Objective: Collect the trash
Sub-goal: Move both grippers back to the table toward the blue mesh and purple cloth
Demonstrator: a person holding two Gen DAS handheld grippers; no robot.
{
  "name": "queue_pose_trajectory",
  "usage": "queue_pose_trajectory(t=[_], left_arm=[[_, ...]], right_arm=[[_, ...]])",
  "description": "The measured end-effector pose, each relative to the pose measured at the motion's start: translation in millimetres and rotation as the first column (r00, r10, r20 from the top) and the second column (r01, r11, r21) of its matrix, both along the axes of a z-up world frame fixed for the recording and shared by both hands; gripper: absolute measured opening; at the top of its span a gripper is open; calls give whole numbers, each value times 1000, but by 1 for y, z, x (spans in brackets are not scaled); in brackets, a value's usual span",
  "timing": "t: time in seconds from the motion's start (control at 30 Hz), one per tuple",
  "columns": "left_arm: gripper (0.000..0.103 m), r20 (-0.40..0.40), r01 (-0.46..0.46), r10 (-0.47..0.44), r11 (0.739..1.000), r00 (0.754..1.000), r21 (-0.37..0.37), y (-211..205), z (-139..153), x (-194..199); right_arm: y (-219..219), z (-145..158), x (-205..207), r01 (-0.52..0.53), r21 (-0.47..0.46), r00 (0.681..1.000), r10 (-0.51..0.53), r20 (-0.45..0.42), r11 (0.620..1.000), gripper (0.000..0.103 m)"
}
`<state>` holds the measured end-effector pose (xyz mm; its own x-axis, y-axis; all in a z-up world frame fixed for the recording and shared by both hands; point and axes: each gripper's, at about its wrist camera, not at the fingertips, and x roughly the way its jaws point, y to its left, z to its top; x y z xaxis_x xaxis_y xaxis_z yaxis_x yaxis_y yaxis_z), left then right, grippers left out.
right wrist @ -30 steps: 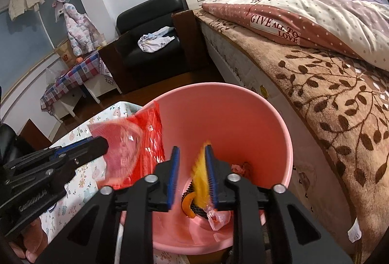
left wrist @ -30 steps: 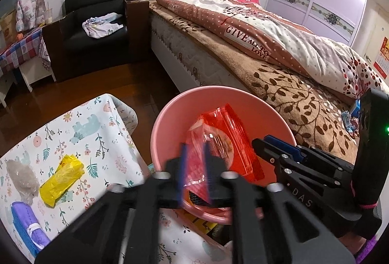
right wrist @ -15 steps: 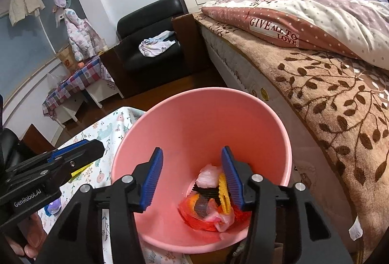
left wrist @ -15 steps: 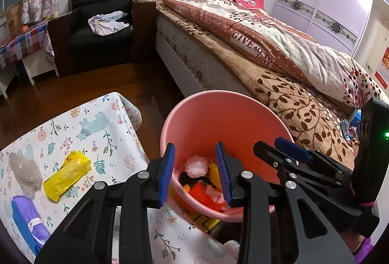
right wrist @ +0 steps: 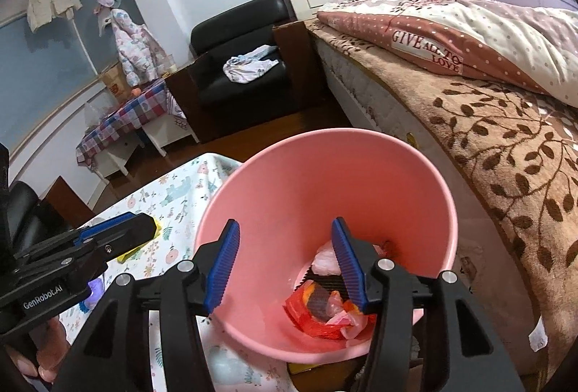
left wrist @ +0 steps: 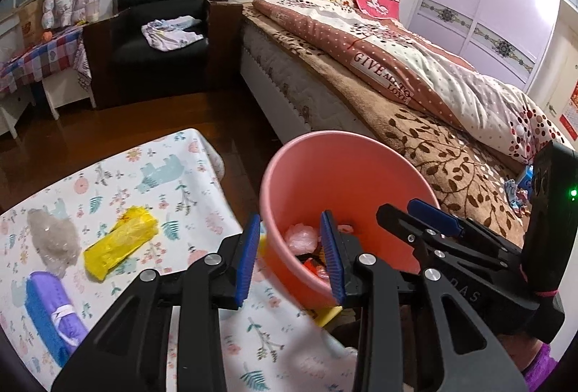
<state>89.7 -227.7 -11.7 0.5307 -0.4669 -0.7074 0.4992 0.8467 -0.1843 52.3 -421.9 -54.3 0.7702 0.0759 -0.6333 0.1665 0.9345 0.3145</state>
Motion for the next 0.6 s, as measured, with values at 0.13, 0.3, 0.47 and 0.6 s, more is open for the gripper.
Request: queue_pose_trajectory(t=[0.13,0.3,0.47,0.6], left_arm=[[35,-1,-45,45,999,999,0,13,1,-1],[35,0,-66,66,998,998,6,28,2,-5],[35,13,-92,92,996,996,8,49,4,-14],[35,18,-131,131,991,991,18,67,6,-19]], right_arm=[[7,1,0,-20,1,1000,20,0,1000,52],[18,1,-1,-51,-5,999,51,-5,999,53],[29,0,-3,-79,-5,997,79,-11,997,53],[38,1,-4,-106,-3,994,106,-14,994,53]])
